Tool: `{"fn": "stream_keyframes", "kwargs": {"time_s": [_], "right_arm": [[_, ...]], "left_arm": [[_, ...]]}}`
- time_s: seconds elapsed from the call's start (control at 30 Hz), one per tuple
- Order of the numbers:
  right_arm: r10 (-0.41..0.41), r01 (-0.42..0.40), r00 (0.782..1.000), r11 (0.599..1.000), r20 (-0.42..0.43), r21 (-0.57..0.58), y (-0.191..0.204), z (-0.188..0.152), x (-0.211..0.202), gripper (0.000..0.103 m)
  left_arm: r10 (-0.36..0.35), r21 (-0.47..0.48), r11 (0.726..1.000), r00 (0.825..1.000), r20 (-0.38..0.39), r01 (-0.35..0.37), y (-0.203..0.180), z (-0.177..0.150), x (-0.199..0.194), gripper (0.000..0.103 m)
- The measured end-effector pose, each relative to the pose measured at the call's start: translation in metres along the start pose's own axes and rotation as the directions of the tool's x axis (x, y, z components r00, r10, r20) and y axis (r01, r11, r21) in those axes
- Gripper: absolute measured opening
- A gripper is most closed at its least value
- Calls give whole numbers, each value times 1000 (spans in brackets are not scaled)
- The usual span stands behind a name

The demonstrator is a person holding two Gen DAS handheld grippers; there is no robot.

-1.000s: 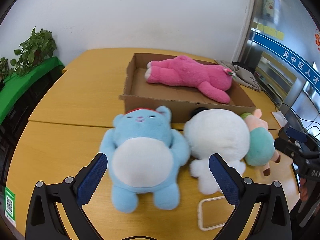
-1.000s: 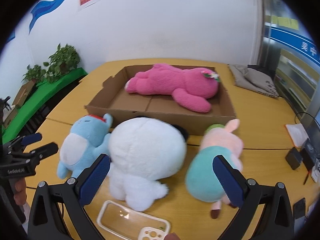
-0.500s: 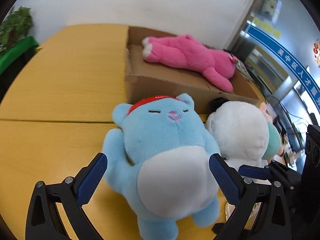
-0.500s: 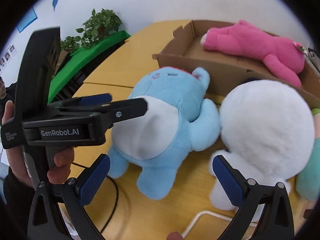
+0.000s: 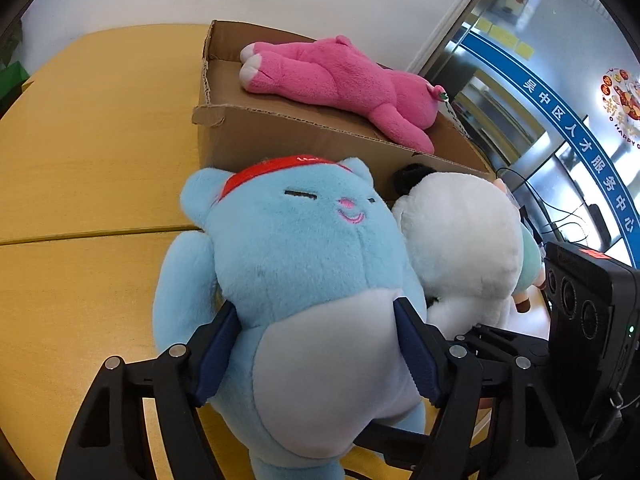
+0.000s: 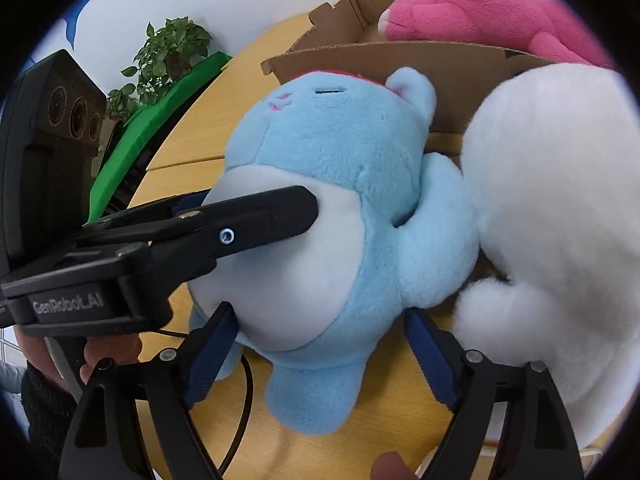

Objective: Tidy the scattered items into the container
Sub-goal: 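Lift the blue bear with both grippers and lower it into the box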

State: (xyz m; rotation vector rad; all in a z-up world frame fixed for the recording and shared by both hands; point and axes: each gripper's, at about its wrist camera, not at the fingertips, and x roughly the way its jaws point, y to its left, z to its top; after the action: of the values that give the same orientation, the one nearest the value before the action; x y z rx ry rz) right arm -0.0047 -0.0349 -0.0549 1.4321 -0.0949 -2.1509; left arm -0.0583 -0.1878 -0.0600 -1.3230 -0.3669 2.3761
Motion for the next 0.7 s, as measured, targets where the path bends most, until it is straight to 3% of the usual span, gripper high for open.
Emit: {"fn": "stream_keyframes", "kwargs": {"time_s": [0.07, 0.2, 0.33, 0.47, 0.57, 0.7], "right_arm": [[-29, 30, 1000, 997, 9, -65, 11, -2, 0, 83], [-28, 33, 999, 991, 42, -129, 21, -5, -11, 58], [2, 9, 998, 988, 70, -157, 23, -12, -24, 53], [31, 0, 989, 978, 145, -210, 33, -13, -53, 53], [63, -5, 970, 971, 235, -240, 33, 4, -89, 53], [70, 13, 950, 964, 305, -264, 22, 49, -117, 53]], "left_arm": [[-5, -16, 1000, 1000, -4, 5, 3, -1, -1, 76], [-29, -60, 998, 1000, 10, 30, 8, -3, -11, 68], [-25, -72, 997, 999, 32, 28, 0, -9, -27, 67], [12, -38, 999, 992, 124, -8, -26, -1, -61, 67], [44, 33, 998, 979, 201, -52, -55, 28, -85, 68], [65, 103, 990, 965, 254, -94, -76, 89, -90, 69]]}}
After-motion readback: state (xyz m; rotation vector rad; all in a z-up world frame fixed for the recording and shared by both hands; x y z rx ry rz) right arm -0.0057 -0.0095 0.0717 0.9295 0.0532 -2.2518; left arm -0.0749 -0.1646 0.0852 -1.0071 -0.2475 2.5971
